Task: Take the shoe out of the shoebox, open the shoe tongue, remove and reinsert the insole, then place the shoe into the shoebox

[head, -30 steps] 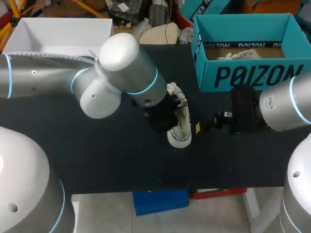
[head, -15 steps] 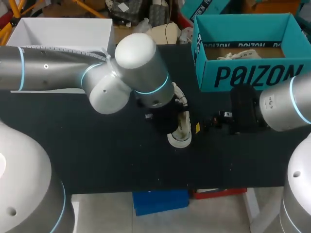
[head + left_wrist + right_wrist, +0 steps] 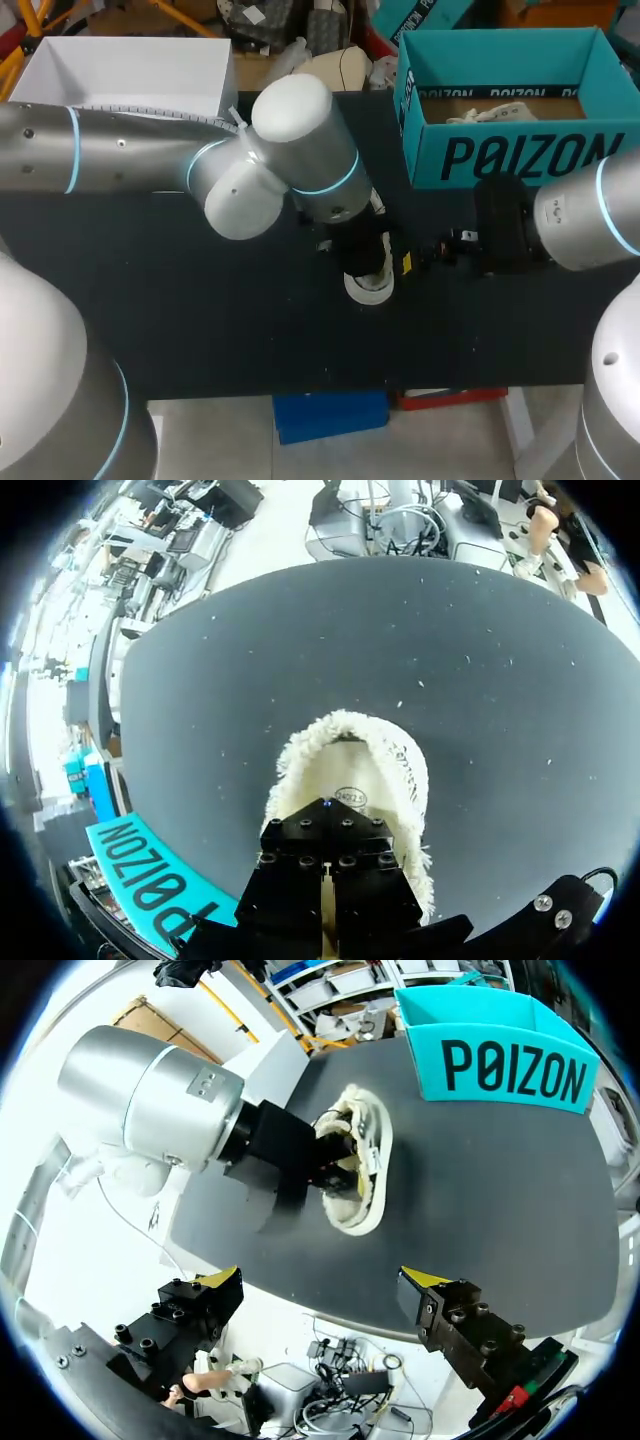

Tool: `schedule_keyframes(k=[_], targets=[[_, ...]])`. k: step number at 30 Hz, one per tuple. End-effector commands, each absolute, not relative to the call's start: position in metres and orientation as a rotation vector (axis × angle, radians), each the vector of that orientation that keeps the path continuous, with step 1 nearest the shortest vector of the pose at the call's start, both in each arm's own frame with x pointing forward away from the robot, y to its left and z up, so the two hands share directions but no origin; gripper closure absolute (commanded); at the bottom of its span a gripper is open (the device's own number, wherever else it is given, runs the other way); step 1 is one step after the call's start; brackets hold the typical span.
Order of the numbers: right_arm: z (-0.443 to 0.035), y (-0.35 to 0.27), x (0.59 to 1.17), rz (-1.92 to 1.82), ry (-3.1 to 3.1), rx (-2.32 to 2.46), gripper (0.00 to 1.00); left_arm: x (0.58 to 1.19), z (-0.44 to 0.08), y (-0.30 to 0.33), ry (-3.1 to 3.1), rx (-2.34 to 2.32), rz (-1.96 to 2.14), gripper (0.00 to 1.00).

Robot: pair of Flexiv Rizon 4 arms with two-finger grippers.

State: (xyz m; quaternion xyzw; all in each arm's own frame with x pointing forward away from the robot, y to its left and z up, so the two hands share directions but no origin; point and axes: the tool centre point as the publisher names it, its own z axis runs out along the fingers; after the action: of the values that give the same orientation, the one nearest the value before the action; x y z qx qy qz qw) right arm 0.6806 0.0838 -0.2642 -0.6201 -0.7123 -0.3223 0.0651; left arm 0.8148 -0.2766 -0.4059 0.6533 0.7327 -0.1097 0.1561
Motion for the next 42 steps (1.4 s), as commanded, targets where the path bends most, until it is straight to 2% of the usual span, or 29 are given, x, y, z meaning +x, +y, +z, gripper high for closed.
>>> schedule_keyframes(k=[1,12,21,33,42], targets=[[-0.264,0.085,0.681,-0.97,-2.15,-1.875,0.0,0.803,-0.382,-0.25,2.037,1.777,-0.437,1.0],[-0.264,0.085,0.681,-0.97,-2.15,-1.875,0.0,0.805,-0.328,-0.206,2.121,1.524,-0.603,1.0],[-0.264,0.085,0.681,-0.97,-2.15,-1.875,0.0,0.846,-0.287,-0.176,2.228,1.1,-0.532,1.0],[-0.264,0.085,0.681,-0.97,-2.15,-1.875,0.0,0.896,-0.301,-0.206,2.229,1.111,-0.354,1.0],[-0.264,0.085,0.681,-0.97,-2.15,-1.875,0.0,0.909,-0.317,-0.232,2.24,1.18,-0.361,1.0]])
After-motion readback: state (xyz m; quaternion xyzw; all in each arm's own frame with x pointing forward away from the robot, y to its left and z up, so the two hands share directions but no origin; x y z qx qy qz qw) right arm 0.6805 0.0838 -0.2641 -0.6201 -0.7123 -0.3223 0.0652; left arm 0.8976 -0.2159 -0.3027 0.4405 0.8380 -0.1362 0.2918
